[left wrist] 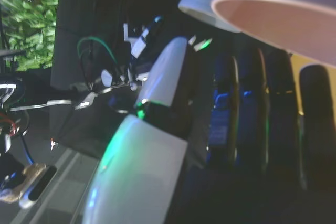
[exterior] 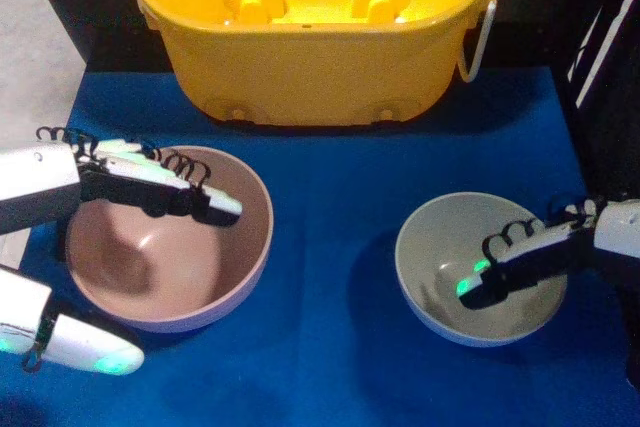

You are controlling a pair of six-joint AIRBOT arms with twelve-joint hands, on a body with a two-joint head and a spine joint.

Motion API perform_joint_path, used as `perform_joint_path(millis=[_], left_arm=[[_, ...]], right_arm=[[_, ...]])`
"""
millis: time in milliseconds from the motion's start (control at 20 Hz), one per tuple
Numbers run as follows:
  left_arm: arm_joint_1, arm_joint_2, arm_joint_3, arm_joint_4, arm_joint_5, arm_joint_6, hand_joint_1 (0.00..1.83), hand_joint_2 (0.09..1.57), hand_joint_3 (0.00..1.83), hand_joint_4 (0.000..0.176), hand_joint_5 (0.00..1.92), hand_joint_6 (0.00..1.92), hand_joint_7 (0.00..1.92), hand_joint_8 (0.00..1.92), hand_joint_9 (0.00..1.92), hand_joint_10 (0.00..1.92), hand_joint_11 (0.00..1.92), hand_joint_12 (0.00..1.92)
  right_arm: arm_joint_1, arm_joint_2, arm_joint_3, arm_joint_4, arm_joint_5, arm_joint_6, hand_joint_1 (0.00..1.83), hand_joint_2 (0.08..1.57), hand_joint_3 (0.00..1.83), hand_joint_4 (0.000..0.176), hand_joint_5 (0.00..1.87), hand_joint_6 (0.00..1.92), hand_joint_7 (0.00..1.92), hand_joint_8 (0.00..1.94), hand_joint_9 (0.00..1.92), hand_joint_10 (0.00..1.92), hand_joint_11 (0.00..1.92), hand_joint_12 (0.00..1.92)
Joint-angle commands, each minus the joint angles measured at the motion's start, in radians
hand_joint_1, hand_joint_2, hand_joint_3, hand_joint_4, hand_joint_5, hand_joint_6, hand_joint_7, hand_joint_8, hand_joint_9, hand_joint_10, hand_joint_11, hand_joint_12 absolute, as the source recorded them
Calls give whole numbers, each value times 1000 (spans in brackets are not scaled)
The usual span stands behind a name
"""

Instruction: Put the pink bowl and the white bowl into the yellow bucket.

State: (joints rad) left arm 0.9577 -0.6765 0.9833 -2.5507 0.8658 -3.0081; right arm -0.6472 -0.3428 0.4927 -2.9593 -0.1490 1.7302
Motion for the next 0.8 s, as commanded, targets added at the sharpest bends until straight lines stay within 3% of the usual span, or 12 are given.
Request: perform_joint_path(millis=[0,200,350,450,500,750], left_arm=[[-1,4,-3,-53,101,-9,842,940,0,0,431,8,412,15,234,485,0,1474],[22,-14,-3,-70,101,-9,823,952,4,0,447,9,416,9,234,458,0,1445],[36,-53,24,-88,102,-9,795,972,2,0,434,0,427,2,222,519,0,1510],[38,-86,48,-97,98,-9,778,988,4,0,411,1,424,1,222,507,0,1400],[42,-100,57,-102,96,-9,759,996,4,0,405,2,427,2,243,475,0,1313],[97,-159,96,-174,102,-9,770,971,2,0,409,4,426,4,306,287,0,1218]], right_arm=[[16,-3,1,-4,-95,4,779,982,0,0,551,9,474,6,450,70,0,1158],[16,-42,22,-4,-95,4,821,923,0,0,611,8,530,5,487,25,63,1071],[16,-86,55,-4,-95,4,787,898,0,0,579,5,557,13,540,31,91,1150],[16,-122,84,-4,-95,4,790,876,0,0,589,6,549,2,527,12,61,1102],[15,-139,97,-5,-95,4,850,878,0,0,572,1,535,0,516,6,46,1221],[-23,-209,153,-5,-95,4,853,908,5,0,557,1,493,0,475,0,0,1280]])
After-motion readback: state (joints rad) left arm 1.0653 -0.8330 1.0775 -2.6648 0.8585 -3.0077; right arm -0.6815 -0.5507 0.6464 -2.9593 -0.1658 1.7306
